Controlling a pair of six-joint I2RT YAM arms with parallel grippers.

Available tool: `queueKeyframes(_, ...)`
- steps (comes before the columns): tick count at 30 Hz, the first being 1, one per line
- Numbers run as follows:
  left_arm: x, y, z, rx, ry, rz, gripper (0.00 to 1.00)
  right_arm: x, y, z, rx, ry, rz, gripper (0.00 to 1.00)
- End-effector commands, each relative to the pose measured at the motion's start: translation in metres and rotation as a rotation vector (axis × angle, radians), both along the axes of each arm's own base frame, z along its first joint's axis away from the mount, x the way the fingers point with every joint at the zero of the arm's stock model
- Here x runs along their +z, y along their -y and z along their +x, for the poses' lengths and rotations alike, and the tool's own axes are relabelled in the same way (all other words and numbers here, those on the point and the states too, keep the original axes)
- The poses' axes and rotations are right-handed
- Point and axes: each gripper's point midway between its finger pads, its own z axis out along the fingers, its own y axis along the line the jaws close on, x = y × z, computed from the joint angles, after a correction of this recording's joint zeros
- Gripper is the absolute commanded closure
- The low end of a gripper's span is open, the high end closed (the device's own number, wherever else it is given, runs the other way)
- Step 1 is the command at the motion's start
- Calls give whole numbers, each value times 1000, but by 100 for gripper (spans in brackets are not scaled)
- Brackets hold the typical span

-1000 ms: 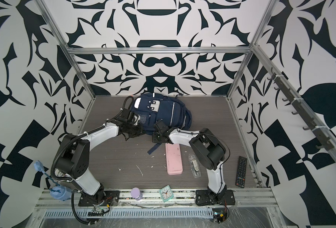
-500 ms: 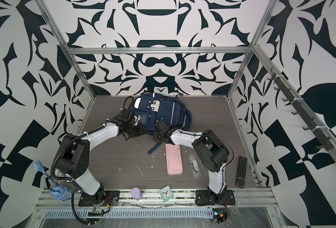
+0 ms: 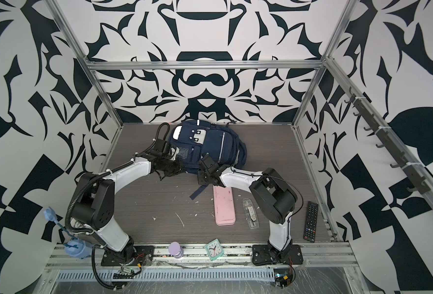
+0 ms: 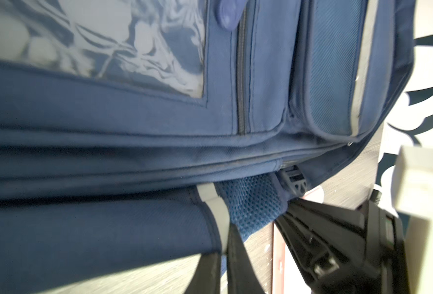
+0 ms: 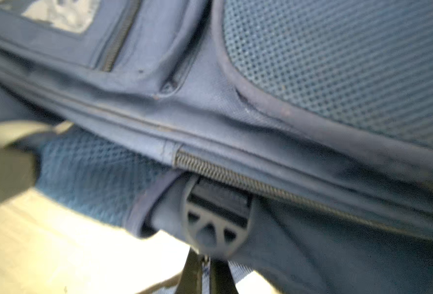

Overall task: Pack books, pencil case, and school supplies into a backpack
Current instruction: Zip the student bag at the top-center of the table.

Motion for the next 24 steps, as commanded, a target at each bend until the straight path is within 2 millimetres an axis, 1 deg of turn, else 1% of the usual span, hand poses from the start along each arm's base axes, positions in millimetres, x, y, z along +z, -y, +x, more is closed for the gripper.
queueKeyframes(1,9,-20,19,50,28,9,90,18,6,-8,31,-4,-28,99)
queueKeyframes(6,4,-47,26,131,13,21,90,27,14,-16,76,-19,-80,100)
queueKeyframes(11,0,-63,29,198,7,17,89,39,30,-22,98,-6,-137,100)
queueKeyframes(13,-3,-69,31,221,4,15,88,42,41,-22,93,2,-162,100)
queueKeyframes(15,-6,-75,32,242,-2,13,88,43,57,-21,76,4,-195,100)
queueKeyframes(19,-8,-84,36,279,-8,5,87,42,102,-12,-4,-19,-221,100)
queueKeyframes(22,-9,-86,40,295,-6,-5,87,42,133,-7,-73,-30,-221,100)
queueKeyframes(24,-9,-84,43,296,-9,-17,87,41,145,-5,-100,-33,-225,100)
